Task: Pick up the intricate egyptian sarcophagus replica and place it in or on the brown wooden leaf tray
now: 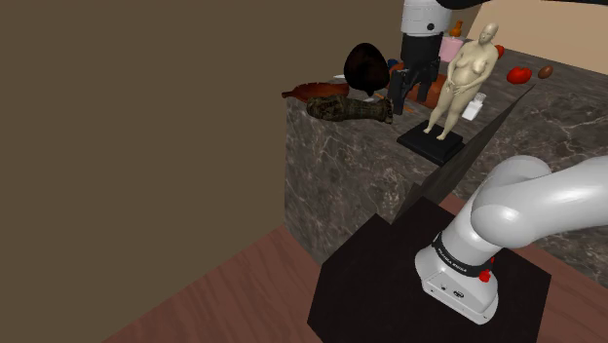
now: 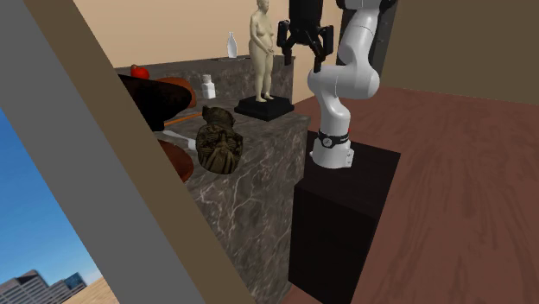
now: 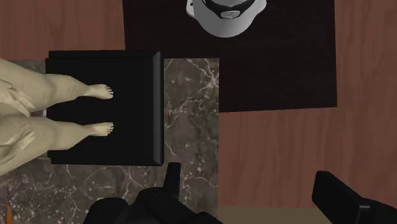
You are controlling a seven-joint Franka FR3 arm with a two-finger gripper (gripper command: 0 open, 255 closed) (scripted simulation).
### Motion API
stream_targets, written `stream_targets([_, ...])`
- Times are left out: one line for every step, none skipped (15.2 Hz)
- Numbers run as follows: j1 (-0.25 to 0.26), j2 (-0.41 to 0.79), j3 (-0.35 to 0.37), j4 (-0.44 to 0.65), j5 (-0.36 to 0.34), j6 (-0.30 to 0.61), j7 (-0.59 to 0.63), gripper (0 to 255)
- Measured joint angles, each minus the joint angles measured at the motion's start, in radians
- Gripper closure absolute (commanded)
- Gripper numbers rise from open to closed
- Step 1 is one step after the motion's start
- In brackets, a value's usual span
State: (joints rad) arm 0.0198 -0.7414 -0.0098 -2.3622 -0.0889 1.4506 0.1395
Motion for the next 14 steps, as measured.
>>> stream_targets([0.0, 0.0, 0.0, 0.0, 0.0, 0.0, 0.0, 0])
stream_targets([0.004, -0.002, -0.015, -0.009, -0.009, 0.015, -0.028, 0])
stream_targets([0.009, -0.008, -0.041, -0.022, -0.024, 0.035, -0.076, 0])
stream_targets([0.015, -0.011, -0.071, -0.032, -0.04, 0.057, -0.134, 0])
stream_targets([0.023, -0.005, -0.105, -0.044, -0.058, 0.09, -0.196, 0])
stream_targets([0.032, 0.007, -0.138, -0.048, -0.072, 0.123, -0.259, 0])
stream_targets([0.044, 0.019, -0.168, -0.047, -0.083, 0.151, -0.32, 0])
stream_targets([0.051, 0.031, -0.207, -0.047, -0.098, 0.18, -0.388, 0])
stream_targets([0.062, 0.045, -0.243, -0.044, -0.109, 0.208, -0.456, 0])
stream_targets([0.076, 0.061, -0.273, -0.042, -0.113, 0.237, -0.518, 0])
stream_targets([0.09, 0.081, -0.307, -0.039, -0.118, 0.268, -0.583, 0])
stream_targets([0.105, 0.111, -0.346, -0.026, -0.121, 0.301, -0.652, 0])
stream_targets([0.124, 0.136, -0.377, -0.019, -0.118, 0.332, -0.716, 0])
stream_targets([0.139, 0.161, -0.415, -0.006, -0.116, 0.357, -0.786, 0])
